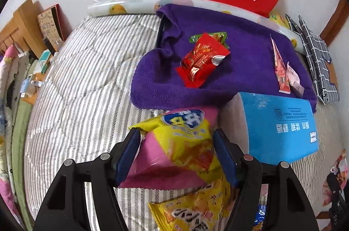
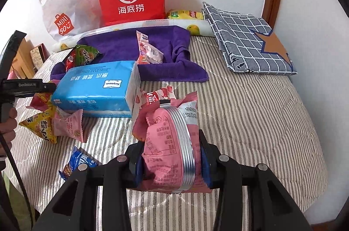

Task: Organize snacks
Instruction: 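Carry the pink bag and yellow-pink chip bag over the purple towel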

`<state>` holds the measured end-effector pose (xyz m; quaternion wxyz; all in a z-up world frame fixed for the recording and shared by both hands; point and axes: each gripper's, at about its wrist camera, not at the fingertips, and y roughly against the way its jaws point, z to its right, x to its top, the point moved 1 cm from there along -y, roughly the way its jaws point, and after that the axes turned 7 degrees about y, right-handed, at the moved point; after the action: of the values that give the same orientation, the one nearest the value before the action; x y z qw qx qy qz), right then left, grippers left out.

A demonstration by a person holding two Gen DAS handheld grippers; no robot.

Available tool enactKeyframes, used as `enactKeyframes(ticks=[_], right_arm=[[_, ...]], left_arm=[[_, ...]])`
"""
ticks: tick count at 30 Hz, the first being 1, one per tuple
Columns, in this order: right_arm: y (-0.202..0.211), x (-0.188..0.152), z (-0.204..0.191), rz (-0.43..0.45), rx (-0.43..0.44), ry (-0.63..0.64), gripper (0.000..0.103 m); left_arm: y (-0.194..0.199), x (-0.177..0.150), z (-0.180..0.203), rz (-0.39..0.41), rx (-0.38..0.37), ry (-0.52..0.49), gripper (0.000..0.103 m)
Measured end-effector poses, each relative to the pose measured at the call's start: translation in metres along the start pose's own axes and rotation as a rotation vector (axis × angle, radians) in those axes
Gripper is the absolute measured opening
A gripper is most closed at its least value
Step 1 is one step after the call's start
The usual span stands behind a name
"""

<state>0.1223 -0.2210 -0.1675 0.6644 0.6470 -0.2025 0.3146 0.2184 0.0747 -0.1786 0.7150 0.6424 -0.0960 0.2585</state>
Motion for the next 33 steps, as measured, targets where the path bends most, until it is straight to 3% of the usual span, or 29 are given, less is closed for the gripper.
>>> enactKeyframes(ticks=[5, 22, 33], right_arm=[[0.006, 0.004, -0.005, 0.009, -0.020, 0.002, 0.039], [0.040, 0.020, -0.035, 0.054, -0.039, -0.057, 0.039], [0.041, 0.023, -0.035, 0.054, -0.068, -0.116, 0.039]], left_arm=[[-0.001, 0.000, -0.005, -0.012, -0.028, 0.004, 0.061], [0.041, -0.004, -0.046, 0.054, -0.139, 0.006, 0.060], [0.048, -0.005, -0.043, 0.070, -0.165, -0.051, 0.060]])
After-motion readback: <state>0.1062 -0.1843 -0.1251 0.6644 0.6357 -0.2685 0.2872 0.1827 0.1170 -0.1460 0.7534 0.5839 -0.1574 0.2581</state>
